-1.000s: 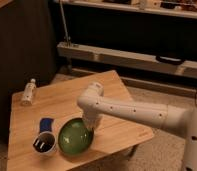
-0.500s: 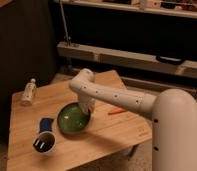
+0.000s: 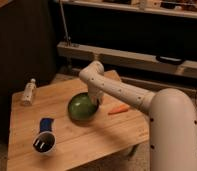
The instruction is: Drag the ceramic bowl in a circle
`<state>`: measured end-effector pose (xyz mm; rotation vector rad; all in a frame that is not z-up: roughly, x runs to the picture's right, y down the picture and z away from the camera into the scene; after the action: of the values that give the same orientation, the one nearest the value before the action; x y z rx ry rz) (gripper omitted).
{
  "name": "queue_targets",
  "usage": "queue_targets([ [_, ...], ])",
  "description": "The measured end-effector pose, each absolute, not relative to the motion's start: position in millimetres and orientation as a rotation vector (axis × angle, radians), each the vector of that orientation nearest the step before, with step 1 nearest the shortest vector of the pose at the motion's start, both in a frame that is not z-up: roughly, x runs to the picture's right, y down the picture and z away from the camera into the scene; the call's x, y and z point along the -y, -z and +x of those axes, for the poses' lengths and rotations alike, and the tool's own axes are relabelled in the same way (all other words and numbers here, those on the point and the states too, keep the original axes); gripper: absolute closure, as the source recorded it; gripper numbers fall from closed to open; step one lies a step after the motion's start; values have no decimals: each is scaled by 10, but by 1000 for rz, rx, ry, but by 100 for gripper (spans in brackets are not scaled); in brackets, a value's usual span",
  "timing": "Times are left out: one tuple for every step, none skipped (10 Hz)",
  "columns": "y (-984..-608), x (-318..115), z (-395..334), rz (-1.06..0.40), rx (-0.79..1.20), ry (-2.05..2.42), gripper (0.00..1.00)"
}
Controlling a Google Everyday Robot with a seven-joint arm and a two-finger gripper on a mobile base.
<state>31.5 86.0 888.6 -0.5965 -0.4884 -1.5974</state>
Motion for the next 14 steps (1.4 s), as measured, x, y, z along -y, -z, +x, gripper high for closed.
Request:
queue_targets([
  [-8862,-914,452,-586,491,1575,100],
  [-8818,-921,540,-572,489,1560,100],
  [-8767,-956,634,-557,491,1546,100],
  [-8657,-1045,818,-536,500,1526,100],
  [-8541,-1132,983,-509,512,1519,100],
  [-8420,-1254,1131,-489,532,1513,100],
  [-8160,-1501,1364,-446,568,1504,100],
  [-7971,-1674,1417,-416,595,1506,100],
  [-7826,-1820,1435,-397,612,1512,100],
  [-7624,-2009,1419,-370,633,1528,100],
  [-7551,-2072,1390,-356,647,1541,100],
  [-7496,-2110,1334,-342,662,1560,100],
  [-7439,-2152,1161,-319,687,1591,100],
  [-7426,-2176,1022,-309,704,1608,100],
])
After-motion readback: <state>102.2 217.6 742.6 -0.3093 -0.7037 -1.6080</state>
